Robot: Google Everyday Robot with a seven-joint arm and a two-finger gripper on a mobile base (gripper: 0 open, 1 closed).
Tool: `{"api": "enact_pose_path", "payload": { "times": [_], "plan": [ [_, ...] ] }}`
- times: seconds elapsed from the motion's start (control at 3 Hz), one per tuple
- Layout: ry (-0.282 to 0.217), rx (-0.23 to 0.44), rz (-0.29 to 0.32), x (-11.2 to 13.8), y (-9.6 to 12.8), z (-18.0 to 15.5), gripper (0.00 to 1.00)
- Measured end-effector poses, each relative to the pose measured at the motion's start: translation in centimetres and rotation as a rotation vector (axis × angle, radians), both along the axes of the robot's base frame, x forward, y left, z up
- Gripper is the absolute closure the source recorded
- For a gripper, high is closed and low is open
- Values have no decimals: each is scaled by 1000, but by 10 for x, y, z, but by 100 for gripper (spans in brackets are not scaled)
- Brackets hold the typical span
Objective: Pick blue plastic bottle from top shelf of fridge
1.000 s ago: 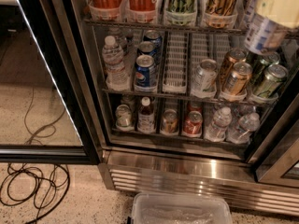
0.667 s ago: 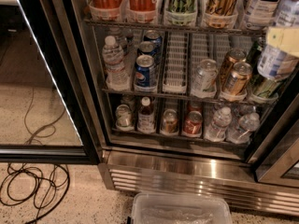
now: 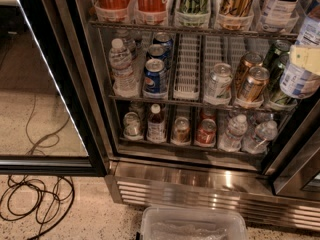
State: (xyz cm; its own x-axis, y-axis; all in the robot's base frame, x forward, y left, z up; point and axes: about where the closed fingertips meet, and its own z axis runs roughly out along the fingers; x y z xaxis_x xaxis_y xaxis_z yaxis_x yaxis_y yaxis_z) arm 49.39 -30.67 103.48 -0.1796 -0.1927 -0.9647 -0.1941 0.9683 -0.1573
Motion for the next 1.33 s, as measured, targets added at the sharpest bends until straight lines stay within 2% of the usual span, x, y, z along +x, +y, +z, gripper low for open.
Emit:
{"api": "enact_pose_path", "payload": {
  "times": [0.33,0.67,1.33],
  "plan": [
    [16,4,5,-7,4,-4,100],
    [40,28,45,-17,17,-10,100],
    [101,68,206,-24,64,-31,100]
  ]
}}
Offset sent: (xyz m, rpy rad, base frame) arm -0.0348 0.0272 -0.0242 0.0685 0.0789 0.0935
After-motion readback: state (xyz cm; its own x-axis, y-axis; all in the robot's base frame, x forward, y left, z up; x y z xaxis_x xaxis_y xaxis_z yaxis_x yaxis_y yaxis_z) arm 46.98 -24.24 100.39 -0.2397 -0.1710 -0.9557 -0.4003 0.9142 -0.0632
